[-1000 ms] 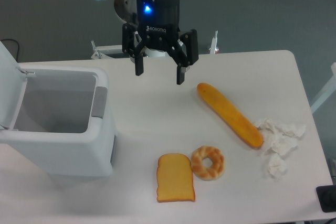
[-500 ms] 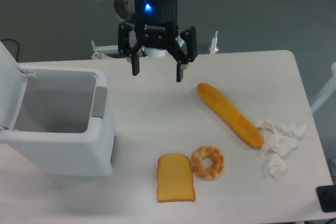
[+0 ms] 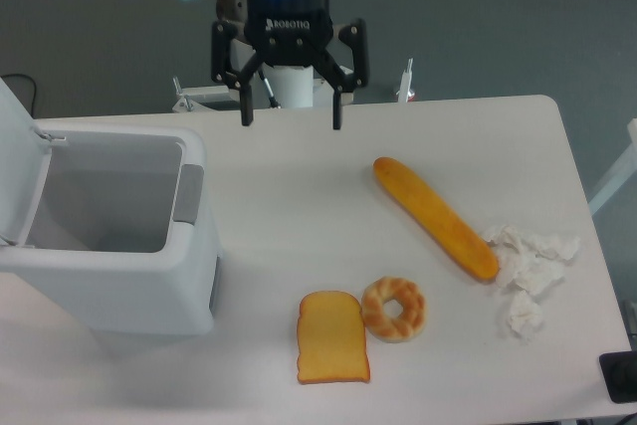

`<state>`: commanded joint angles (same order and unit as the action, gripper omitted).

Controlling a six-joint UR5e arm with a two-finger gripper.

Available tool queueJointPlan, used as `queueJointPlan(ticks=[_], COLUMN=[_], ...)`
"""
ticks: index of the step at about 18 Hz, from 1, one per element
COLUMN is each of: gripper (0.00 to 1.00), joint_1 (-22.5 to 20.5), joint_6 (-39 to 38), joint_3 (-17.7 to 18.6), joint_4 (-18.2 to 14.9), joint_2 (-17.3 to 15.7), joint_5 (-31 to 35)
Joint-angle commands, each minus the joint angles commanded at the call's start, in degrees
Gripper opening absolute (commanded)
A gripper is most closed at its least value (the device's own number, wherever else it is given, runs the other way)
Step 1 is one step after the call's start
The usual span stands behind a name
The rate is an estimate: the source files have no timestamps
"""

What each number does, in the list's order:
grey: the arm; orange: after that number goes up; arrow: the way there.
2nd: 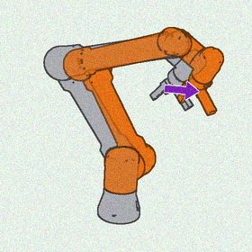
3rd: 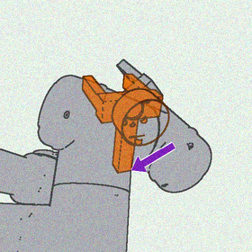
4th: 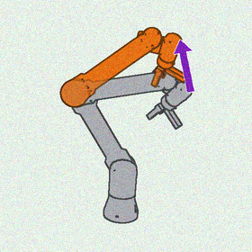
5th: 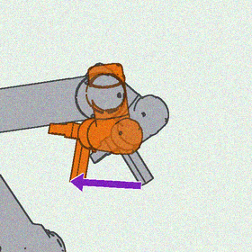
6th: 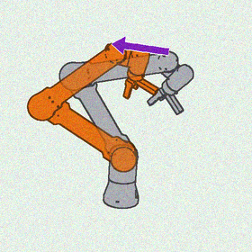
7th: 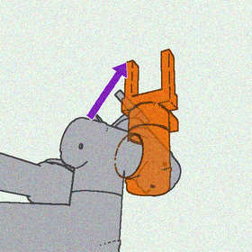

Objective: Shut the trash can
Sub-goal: 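Swing the gripper up and over toward the trash can lid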

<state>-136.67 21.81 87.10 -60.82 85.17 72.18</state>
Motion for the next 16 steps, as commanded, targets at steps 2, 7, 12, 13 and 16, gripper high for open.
queueJointPlan(ticks=[2,7,12,13,16], gripper=[1.0,1.0,1.0,1.0,1.0], joint_1=[0.88,4.65,7.38,7.47,7.48], joint_6=[-1.5,-5.37,-7.83,-8.18,-10.03], joint_3=[0.0,-0.7,-0.79,-0.79,-0.79], joint_4=[0.0,0.09,0.17,0.18,0.18], joint_2=[0.0,-0.09,-1.23,-1.41,-2.63], joint_5=[-3.69,-4.85,-7.83,-9.23,-13.72])
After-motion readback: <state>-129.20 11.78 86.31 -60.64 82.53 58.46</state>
